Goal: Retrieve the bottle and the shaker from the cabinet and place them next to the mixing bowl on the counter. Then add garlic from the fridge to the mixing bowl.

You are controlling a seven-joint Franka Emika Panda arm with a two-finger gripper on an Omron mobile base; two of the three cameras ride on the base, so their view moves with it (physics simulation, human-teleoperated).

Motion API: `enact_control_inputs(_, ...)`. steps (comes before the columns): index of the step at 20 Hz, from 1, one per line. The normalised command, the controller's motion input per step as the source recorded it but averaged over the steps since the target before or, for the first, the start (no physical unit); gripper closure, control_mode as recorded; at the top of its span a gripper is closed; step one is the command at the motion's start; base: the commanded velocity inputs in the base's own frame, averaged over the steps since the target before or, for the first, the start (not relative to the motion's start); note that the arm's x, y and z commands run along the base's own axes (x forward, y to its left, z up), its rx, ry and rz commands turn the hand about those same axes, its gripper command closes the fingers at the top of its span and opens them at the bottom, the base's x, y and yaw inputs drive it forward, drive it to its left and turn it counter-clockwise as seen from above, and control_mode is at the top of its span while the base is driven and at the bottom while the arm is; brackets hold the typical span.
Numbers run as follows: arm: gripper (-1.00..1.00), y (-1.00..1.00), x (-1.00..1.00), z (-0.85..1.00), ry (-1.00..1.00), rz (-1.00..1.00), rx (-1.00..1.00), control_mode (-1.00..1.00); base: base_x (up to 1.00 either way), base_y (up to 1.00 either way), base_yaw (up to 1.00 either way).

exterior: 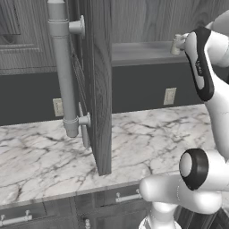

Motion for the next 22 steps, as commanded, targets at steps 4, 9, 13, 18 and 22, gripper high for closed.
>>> enact_control_inputs(4,-1.0,-0.05,0.51,0.0,0.0,0.0,0.0,-1.0,0.0,0.0,0.0)
enact_control_inputs(9,-1.0,-0.06,0.48,-0.02,0.0,0.0,0.0,-1.0,0.0,0.0,0.0)
enact_control_inputs(13,-1.0,-0.09,0.36,-0.07,0.0,0.0,0.0,-1.0,0.0,0.0,0.0)
enact_control_inputs(18,-1.0,-0.17,0.36,-0.13,0.0,0.0,0.0,-1.0,0.0,0.0,0.0)
enact_control_inputs(22,-1.0,-0.03,0.04,0.0,0.0,0.01,0.0,-1.0,0.0,0.0,0.0)
